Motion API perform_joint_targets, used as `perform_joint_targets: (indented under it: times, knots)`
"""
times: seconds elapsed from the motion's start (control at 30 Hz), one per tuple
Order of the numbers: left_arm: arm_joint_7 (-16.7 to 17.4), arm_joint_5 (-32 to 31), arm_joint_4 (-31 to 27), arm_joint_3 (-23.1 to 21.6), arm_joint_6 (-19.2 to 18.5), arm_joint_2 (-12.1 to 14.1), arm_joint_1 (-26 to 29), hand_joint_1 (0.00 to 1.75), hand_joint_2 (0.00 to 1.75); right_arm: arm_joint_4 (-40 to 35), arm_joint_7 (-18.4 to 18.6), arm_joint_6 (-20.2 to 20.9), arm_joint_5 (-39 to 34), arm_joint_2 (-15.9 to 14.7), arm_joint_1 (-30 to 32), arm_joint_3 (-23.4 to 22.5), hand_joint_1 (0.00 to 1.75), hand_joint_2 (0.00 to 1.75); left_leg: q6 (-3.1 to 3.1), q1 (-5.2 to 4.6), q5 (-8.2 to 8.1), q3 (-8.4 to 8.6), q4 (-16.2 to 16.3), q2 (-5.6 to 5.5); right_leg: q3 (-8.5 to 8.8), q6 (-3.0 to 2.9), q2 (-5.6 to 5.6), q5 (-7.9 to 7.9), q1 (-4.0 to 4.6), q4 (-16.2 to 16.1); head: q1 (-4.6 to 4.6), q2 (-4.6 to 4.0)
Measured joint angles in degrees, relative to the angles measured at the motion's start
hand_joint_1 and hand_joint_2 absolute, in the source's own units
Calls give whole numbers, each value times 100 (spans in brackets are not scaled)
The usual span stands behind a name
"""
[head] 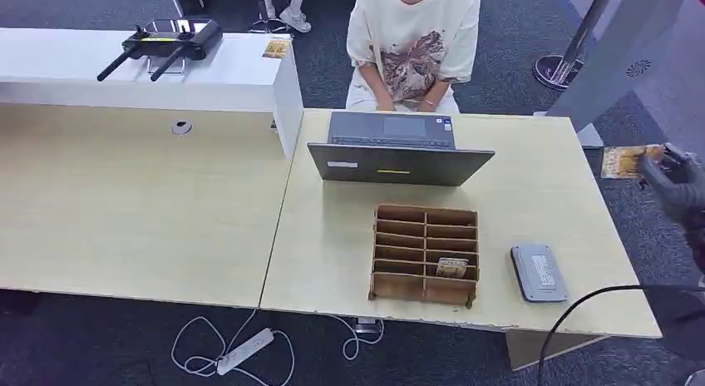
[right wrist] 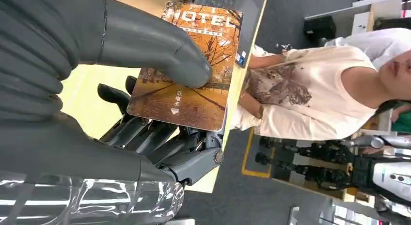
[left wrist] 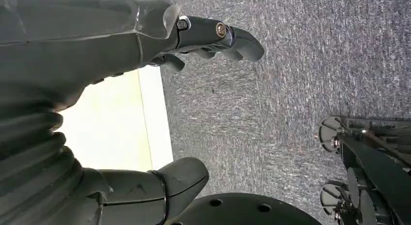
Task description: Pass the card to the sensor for recognition and then transmit it.
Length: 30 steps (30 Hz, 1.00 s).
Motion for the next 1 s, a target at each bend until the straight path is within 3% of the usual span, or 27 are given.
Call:
perform_joint_targets:
  times: [0.57,1.0]
  knots:
    - [-55,-90,0,63,-15,17,2,0,175,-459,-203,-15,-404,-503,892,503,175,175,7,0,-5,-3,0,-1,0,3,-2,-2,0,-1,0,0]
    - [-61,-184,0,105,-24,17,2,0,175,-651,-190,-219,-252,-590,1411,807,175,175,7,-1,-5,-3,0,1,0,4,-1,-4,-1,0,0,0]
